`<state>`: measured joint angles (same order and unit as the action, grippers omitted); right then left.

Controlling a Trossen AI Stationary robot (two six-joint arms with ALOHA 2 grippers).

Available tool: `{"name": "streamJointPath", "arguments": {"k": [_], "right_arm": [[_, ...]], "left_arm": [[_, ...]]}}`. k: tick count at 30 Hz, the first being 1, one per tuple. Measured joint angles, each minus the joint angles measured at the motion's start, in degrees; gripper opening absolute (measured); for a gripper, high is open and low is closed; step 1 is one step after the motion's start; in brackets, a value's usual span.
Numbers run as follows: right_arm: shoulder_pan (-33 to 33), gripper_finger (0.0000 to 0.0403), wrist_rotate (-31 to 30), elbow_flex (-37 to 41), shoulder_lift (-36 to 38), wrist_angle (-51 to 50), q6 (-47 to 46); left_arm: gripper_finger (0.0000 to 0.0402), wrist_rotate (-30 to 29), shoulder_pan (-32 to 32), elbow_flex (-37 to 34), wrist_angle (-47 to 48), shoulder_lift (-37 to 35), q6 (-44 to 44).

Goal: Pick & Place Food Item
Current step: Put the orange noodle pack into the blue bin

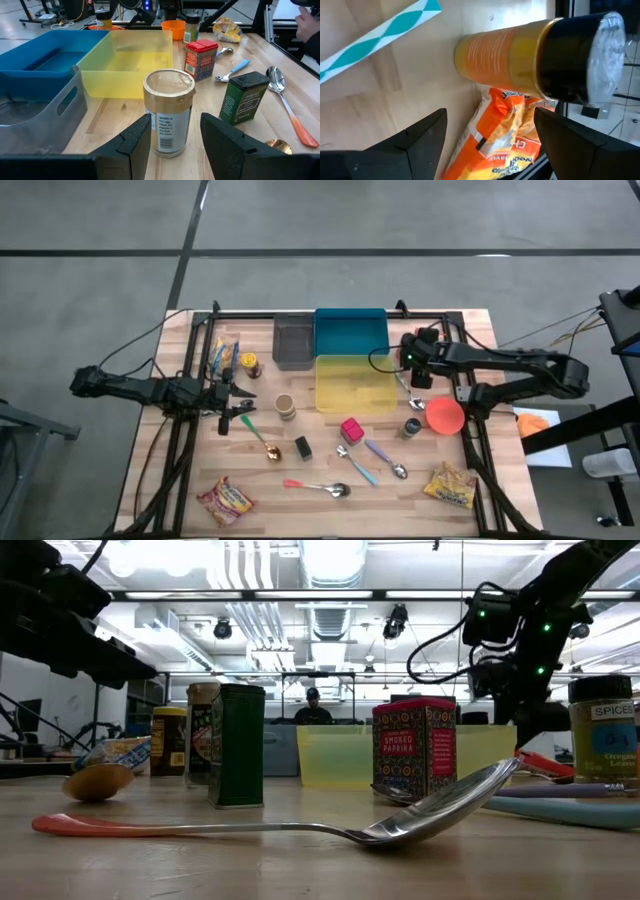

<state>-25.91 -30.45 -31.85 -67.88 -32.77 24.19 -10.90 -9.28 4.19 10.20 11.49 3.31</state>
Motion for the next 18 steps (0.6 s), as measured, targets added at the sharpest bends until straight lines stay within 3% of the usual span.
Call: {"name": "streamJointPath", "arguments": {"k": [9,18], "right_arm": [[-3.4,0.0297,-2.7,1.4,-2.5,4.9,-3.9],[-8.8,0.0297,3.4,1.7,-2.9,5.8,-2.3]], "left_arm": [[0.0173,0.0,0.0,0.0,0.0,0.0,0.0],[0.0173,0.0,0.0,0.0,0.0,0.0,0.0]]}}
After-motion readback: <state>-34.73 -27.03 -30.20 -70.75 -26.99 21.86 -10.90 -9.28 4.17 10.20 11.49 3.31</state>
